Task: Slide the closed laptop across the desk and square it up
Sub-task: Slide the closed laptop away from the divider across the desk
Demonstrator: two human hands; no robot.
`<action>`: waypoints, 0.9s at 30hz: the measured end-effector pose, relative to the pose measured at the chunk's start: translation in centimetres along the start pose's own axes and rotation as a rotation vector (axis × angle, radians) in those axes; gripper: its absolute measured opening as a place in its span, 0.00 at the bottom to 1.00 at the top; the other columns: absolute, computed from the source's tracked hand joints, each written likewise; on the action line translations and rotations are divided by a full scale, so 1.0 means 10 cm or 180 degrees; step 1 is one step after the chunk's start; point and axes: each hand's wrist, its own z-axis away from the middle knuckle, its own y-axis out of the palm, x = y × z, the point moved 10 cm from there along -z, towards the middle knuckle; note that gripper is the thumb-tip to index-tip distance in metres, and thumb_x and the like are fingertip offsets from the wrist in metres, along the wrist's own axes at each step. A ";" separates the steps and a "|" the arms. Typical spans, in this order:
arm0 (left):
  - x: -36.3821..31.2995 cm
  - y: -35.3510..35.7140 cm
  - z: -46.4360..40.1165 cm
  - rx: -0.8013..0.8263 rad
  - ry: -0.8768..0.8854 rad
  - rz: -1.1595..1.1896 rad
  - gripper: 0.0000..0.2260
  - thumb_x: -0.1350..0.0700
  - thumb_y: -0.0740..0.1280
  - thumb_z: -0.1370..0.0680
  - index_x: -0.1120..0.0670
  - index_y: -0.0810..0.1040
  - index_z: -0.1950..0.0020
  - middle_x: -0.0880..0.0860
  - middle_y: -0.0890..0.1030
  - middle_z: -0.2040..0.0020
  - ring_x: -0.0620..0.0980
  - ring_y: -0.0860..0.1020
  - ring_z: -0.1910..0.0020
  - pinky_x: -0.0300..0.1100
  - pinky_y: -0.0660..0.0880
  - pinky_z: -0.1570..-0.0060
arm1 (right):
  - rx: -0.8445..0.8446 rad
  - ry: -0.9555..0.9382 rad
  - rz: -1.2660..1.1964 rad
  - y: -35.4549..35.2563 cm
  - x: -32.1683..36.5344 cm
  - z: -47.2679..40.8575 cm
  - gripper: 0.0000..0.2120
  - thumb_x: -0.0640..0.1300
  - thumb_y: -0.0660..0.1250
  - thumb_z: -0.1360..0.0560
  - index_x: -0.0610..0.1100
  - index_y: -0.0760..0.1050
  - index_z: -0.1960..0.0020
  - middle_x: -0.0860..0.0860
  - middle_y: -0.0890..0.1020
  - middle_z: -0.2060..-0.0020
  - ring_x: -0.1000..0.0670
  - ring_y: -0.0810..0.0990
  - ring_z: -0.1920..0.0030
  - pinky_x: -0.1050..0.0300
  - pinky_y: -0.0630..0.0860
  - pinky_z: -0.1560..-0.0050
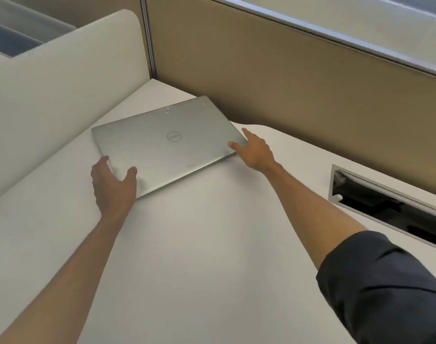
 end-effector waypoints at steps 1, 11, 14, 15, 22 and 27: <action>0.00 -0.01 -0.02 -0.0059 0.0020 -0.0083 0.29 0.50 0.68 0.26 0.54 0.65 0.28 0.55 0.69 0.29 0.57 0.70 0.32 0.51 0.66 0.37 | 0.0003 0.0034 -0.0002 0.00 0.01 -0.05 0.37 0.64 0.62 0.24 0.47 0.57 0.21 0.47 0.68 0.25 0.42 0.66 0.26 0.46 0.63 0.30; 0.10 0.07 -0.19 -0.0070 -0.0169 -0.0189 0.28 0.49 0.66 0.27 0.56 0.63 0.30 0.60 0.74 0.32 0.62 0.70 0.33 0.51 0.65 0.37 | 0.0108 0.0117 0.0068 0.16 0.09 -0.41 0.29 0.63 0.62 0.24 0.46 0.69 0.30 0.45 0.78 0.36 0.39 0.74 0.36 0.50 0.66 0.44; 0.11 0.11 -0.24 -0.0103 -0.0377 -0.0118 0.29 0.47 0.67 0.28 0.56 0.64 0.30 0.58 0.73 0.32 0.61 0.68 0.33 0.51 0.64 0.37 | -0.0032 0.0141 0.0150 0.18 0.11 -0.49 0.30 0.64 0.61 0.24 0.41 0.70 0.34 0.44 0.79 0.39 0.39 0.75 0.37 0.51 0.67 0.46; 0.12 0.12 -0.27 -0.0132 -0.0484 -0.0055 0.30 0.47 0.67 0.28 0.56 0.65 0.30 0.57 0.73 0.32 0.60 0.67 0.32 0.50 0.63 0.37 | -0.0073 0.0189 0.0145 0.18 0.12 -0.50 0.32 0.65 0.61 0.24 0.40 0.70 0.34 0.43 0.78 0.38 0.38 0.74 0.36 0.50 0.68 0.43; 0.17 0.11 -0.42 -0.0330 -0.0834 -0.0034 0.31 0.47 0.70 0.30 0.58 0.67 0.32 0.59 0.72 0.34 0.60 0.69 0.34 0.47 0.66 0.41 | 0.0055 0.0472 0.0334 0.22 0.08 -0.60 0.39 0.72 0.59 0.27 0.38 0.72 0.36 0.41 0.75 0.37 0.38 0.71 0.34 0.45 0.69 0.36; 0.31 -0.03 -0.55 -0.0320 -0.1123 0.0158 0.21 0.44 0.70 0.34 0.57 0.76 0.49 0.58 0.78 0.49 0.62 0.75 0.46 0.47 0.70 0.50 | 0.0283 0.0677 -0.0190 0.28 -0.03 -0.62 0.42 0.73 0.62 0.30 0.38 0.71 0.34 0.43 0.76 0.36 0.40 0.73 0.36 0.46 0.71 0.36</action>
